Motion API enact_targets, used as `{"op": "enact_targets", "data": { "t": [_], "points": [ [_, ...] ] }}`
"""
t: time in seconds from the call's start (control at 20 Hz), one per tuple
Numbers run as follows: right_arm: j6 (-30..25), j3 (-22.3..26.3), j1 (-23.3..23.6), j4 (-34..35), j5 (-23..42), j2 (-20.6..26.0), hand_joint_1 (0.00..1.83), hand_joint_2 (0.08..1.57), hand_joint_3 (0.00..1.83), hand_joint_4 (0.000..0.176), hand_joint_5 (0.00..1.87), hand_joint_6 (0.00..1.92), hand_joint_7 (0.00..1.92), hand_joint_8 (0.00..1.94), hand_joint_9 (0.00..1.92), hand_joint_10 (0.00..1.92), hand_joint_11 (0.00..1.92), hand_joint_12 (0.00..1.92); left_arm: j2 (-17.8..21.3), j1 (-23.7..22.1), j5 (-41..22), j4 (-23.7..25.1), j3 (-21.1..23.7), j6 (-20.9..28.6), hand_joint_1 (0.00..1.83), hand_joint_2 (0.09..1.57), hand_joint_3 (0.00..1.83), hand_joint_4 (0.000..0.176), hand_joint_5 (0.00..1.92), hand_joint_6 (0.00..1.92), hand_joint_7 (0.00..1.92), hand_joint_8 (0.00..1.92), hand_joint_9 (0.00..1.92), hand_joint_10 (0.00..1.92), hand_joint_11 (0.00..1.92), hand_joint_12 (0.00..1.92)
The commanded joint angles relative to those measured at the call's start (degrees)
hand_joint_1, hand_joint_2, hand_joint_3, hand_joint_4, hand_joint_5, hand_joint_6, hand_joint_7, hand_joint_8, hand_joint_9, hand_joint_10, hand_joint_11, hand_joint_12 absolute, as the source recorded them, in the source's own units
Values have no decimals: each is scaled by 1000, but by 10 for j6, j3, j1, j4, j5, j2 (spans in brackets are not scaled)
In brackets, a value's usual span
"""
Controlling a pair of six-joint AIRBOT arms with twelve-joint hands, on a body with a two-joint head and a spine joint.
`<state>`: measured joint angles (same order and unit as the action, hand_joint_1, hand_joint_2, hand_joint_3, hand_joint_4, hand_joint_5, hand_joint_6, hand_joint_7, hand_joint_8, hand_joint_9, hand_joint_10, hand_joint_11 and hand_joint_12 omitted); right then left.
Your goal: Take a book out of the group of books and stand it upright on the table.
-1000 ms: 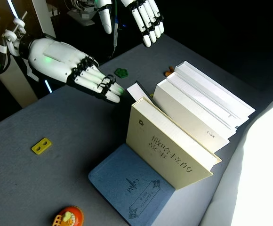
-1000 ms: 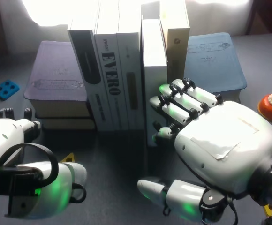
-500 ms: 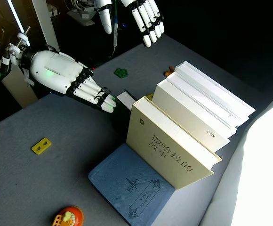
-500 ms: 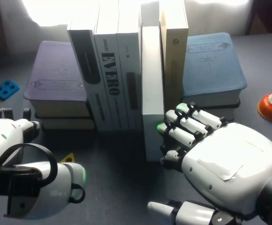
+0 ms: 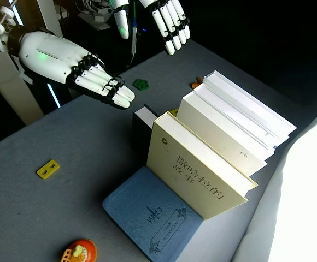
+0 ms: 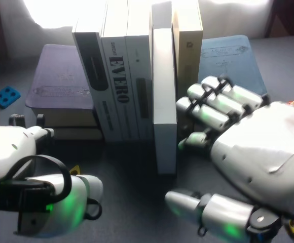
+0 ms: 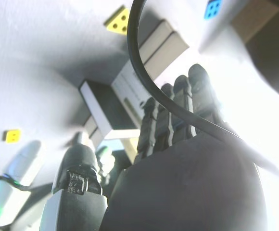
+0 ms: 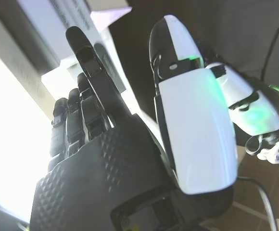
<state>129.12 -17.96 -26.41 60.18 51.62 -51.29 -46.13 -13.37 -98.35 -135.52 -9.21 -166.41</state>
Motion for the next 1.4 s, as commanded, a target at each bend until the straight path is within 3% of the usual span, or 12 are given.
{"op": "enact_targets", "data": {
  "t": [0.0,0.1,0.2,0.3,0.45,0.5,0.55,0.6,0.7,0.9,1.05,1.35],
  "points": [
    [-20,4,7,-63,30,9,0,1206,4,0,588,97,124,13,25,10,0,0,3,-3,11,43,2,1,0,1283,1,27,51,3,79,4,31,4,0,160],
    [-88,3,-1,-147,30,41,0,1201,1,0,392,11,182,32,108,44,46,22,3,-2,27,34,3,1,0,1285,2,38,109,7,151,5,154,22,0,382],
    [-102,2,4,-169,27,63,0,1203,0,0,404,14,375,41,312,79,0,971,3,-1,42,29,3,1,0,1297,1,30,291,42,406,39,391,66,0,1004],
    [-115,-5,17,-170,14,80,0,1206,0,0,503,52,559,86,528,194,0,1436,3,0,53,24,3,1,20,1308,1,0,499,51,681,50,561,83,0,1336],
    [-153,-31,54,-174,-38,108,66,1198,0,0,839,260,919,333,553,1184,119,1855,3,1,69,19,3,1,143,1324,0,0,841,41,969,80,815,472,355,1507],
    [-159,-41,63,-183,-45,112,79,1201,0,0,854,381,885,586,549,1349,156,1908,3,1,75,18,3,1,151,1331,0,0,895,64,1012,109,789,694,415,1528],
    [-160,-50,70,-185,-49,115,73,1207,1,0,848,503,868,783,572,1462,217,1918,3,2,84,16,3,1,236,1320,0,0,813,427,929,455,739,979,456,1593],
    [-160,-57,76,-185,-56,118,66,1211,1,0,846,624,893,906,614,1552,278,1920,3,3,93,15,3,1,293,1315,0,0,639,1075,793,970,689,1279,459,1743],
    [-173,-73,85,-185,-88,134,57,1211,0,0,885,823,1021,1103,793,1720,431,1921,2,5,111,11,3,1,342,1320,3,0,714,1538,834,1468,745,1606,495,1873],
    [-174,-93,114,-185,-188,165,0,1223,2,0,1040,1270,1169,1600,1105,1920,1004,1921,2,6,116,9,2,1,164,1407,11,0,970,1868,1046,1898,1017,1917,833,1921],
    [-170,-107,133,-185,-226,165,0,1228,3,0,1067,1512,1239,1769,1255,1921,1253,1921,2,7,116,9,1,-2,68,1454,15,0,1040,1916,1106,1921,1054,1921,886,1921],
    [-176,-107,157,-183,-243,156,0,1230,0,0,1124,1820,1272,1931,1339,1921,1358,1921,3,7,111,20,1,-6,76,1473,4,0,1090,1921,1166,1921,1109,1921,968,1921]
  ]
}}
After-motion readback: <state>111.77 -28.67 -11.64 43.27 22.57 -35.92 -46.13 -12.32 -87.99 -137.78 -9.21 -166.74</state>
